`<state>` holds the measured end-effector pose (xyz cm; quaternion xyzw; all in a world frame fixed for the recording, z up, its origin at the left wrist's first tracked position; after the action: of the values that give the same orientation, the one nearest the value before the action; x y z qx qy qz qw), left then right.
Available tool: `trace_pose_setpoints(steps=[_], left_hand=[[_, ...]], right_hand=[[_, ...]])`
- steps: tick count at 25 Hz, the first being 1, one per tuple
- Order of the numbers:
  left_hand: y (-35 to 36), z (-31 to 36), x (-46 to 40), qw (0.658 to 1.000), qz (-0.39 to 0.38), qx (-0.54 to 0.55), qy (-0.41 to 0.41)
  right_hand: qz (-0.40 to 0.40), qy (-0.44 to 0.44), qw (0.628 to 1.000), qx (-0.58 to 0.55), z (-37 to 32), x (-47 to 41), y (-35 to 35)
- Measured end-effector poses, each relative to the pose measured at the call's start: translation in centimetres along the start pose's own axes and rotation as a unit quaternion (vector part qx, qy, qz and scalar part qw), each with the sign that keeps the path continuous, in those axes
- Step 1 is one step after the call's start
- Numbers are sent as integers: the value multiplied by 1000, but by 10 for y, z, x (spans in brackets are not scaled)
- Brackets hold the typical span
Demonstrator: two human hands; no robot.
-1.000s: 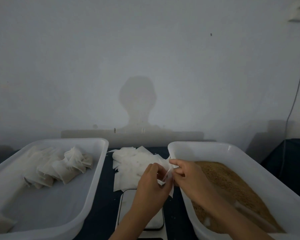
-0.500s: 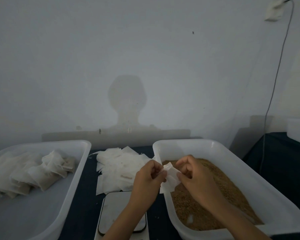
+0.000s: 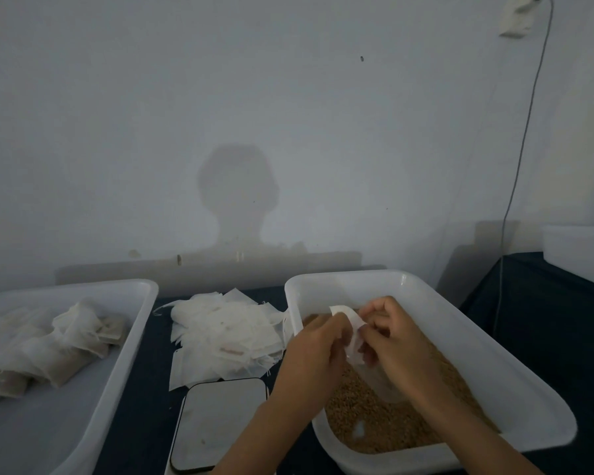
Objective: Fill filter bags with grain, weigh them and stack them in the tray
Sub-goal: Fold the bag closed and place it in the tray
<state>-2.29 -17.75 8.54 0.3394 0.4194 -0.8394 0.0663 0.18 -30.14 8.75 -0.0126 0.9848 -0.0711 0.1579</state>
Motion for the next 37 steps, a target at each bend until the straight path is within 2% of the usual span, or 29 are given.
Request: trace_pose_setpoints(steps=[2,4,5,6,7,9,11,13,15,18,23,26,28,32,37], left_hand=[[3,5,-6,998,-12,-63,15],[6,5,-13,996,-24,-81,8],[7,4,-15,996,-28,-79,1],[8,1,-16,997,-32,-72,-5],[10,-1,-16,997,-39,-62,-11],[15,-8,-12,995,-64,-74,-21],[21,-19,-11,990,-77,-116,-34],[24,-26,-12,990,-63,-123,-40],[24,-27,-13,991,-49,-121,-31],[21,-27,-14,990,-35,-139,-5],[24,-33,-20,983,-96,-158,-4],[23,-33,-19,984,-82,-157,-10],[24,-27,-16,986,-75,-147,13],[23,-19,-12,985,-86,-130,71],[31,-20,-13,966,-191,-135,108]], right_hand=[[-3,56,997,-54,7,-3,-7],[-35,107,993,-44,14,-6,-17],[-49,127,991,3,21,-8,-26],[-65,140,983,103,28,-11,-38],[-89,151,955,238,38,-12,-51],[-170,195,861,438,65,-6,-66],[-243,244,789,509,89,3,-70],[-273,218,767,539,93,5,-66],[-262,157,767,564,84,-2,-66],[-244,137,768,576,69,-12,-78],[-175,136,689,690,21,-21,-116],[-156,143,646,733,22,-23,-124],[-156,160,660,717,35,-24,-117],[-155,153,745,630,66,-26,-110],[-161,140,810,546,84,-13,-118]])
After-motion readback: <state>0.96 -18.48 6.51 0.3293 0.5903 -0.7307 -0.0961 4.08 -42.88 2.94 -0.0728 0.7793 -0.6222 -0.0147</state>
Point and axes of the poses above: each hand's wrist, its own x-axis away from the middle knuckle, its own y-axis out of the palm, z = x × y, the point moved 6 cm from there along -x, towards the middle knuckle, and after that the axes turned 10 degrees about -x, right-handed, at the moved point
